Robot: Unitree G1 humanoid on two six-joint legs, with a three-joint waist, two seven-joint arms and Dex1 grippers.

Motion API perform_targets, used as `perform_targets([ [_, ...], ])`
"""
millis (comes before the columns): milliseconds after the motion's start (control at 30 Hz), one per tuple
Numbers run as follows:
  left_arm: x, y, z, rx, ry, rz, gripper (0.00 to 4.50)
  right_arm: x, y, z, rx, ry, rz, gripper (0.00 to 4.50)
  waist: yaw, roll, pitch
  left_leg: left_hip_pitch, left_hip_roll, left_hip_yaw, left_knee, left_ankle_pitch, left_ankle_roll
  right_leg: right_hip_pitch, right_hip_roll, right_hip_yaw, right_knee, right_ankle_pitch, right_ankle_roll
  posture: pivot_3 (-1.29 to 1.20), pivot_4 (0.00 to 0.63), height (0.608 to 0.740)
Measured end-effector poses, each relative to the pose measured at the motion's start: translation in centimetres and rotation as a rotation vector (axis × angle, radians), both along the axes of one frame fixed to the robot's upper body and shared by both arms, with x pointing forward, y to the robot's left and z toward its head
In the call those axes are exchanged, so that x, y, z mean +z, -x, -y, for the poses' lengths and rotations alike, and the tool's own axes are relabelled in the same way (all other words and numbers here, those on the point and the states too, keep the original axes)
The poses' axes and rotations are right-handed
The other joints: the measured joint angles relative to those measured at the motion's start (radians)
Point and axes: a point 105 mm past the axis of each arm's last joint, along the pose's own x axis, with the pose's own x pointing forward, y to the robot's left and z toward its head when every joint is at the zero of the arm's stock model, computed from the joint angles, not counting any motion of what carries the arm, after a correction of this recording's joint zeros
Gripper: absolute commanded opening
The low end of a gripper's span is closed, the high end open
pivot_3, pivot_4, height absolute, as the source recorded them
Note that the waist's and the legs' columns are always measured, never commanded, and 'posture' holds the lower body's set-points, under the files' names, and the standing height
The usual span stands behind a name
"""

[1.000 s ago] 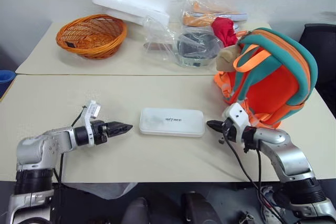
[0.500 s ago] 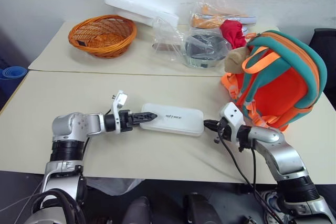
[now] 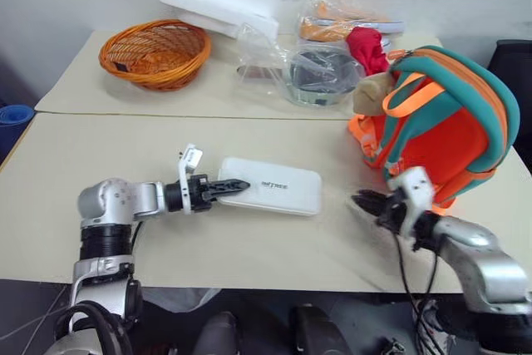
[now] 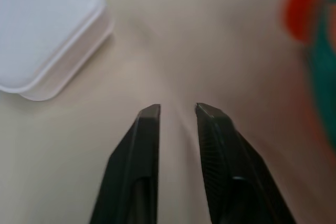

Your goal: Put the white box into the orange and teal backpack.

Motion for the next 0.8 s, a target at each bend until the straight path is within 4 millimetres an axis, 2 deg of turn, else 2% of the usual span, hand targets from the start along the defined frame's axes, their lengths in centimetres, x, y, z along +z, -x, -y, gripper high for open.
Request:
perform_targets([
  [33,0.5,0.0,-0.6,0.025,0.008,0.009,1.41,0.8,0.5,0.9,-0.038,-0.015,0.006,2.25,-0.001,-0.001,0.001,0.001,0.000,0.000,0.000,0.000,0.000,0.000,0.000,0.000,0.001,0.000,0.000,0.00,0.150,0.740],
  [133,2.1,0.4,-1.6,0.061,0.034,0.061,1.41,2.7,1.1,2.0,-0.094,-0.058,0.036,3.24,-0.003,-0.003,0.002,0.002,0.001,0.000,0.000,0.001,-0.001,0.001,0.001,0.000,0.002,0.000,0.000,0.00,0.150,0.740],
  [267,4.1,0.8,-3.2,0.120,0.077,0.138,1.41,5.7,0.0,2.2,-0.121,-0.126,0.099,4.49,-0.005,-0.005,0.004,0.004,0.001,0.000,0.000,0.004,-0.001,0.002,0.001,0.000,0.003,0.001,0.001,0.00,0.150,0.740],
  [400,5.5,0.6,-4.0,0.163,0.107,0.193,1.41,8.0,-2.6,-0.2,-0.058,-0.215,0.155,4.50,-0.007,-0.007,0.007,0.004,0.000,0.000,0.000,0.004,-0.002,0.001,0.001,0.000,0.003,0.001,0.000,0.00,0.150,0.740],
  [500,6.2,0.3,-4.0,0.169,0.106,0.216,1.41,8.1,-3.8,-1.5,-0.036,-0.240,0.143,4.50,0.000,-0.007,0.007,0.001,0.000,0.000,-0.001,0.003,-0.003,-0.001,0.001,0.000,0.001,0.001,0.000,0.00,0.150,0.740],
  [567,6.5,0.1,-4.2,0.190,0.102,0.225,1.41,8.1,-6.1,-1.9,-0.079,-0.243,0.144,4.50,-0.001,-0.007,0.008,-0.002,0.000,0.001,0.001,0.003,-0.004,-0.003,0.000,0.000,0.000,0.001,0.000,0.00,0.150,0.740],
  [600,7.1,0.1,-4.3,0.192,0.120,0.241,1.41,8.1,-7.8,-2.0,-0.121,-0.251,0.143,4.50,-0.004,-0.008,0.008,-0.002,-0.001,0.003,0.001,0.004,-0.004,-0.004,-0.001,0.000,0.000,0.001,0.001,0.00,0.150,0.740],
  [633,7.7,0.1,-4.2,0.180,0.141,0.261,1.41,8.1,-8.6,-1.9,-0.147,-0.252,0.142,4.50,-0.004,-0.008,0.009,-0.003,-0.001,0.003,0.001,0.004,-0.005,-0.005,-0.001,0.000,0.000,0.001,0.001,0.00,0.150,0.740],
  [700,9.3,0.7,-4.3,0.160,0.204,0.324,1.41,7.5,-9.7,-1.8,-0.168,-0.239,0.139,4.12,-0.004,-0.008,0.009,-0.004,0.000,0.003,0.000,0.003,-0.005,-0.006,-0.001,-0.002,-0.001,0.001,0.001,0.00,0.150,0.740],
  [800,10.5,1.2,-4.9,0.162,0.241,0.374,1.41,6.8,-10.2,-2.0,-0.145,-0.223,0.146,3.29,-0.004,-0.008,0.009,-0.013,0.001,0.003,0.001,0.003,-0.006,-0.015,0.000,-0.004,0.003,0.001,0.001,0.00,0.150,0.740],
])
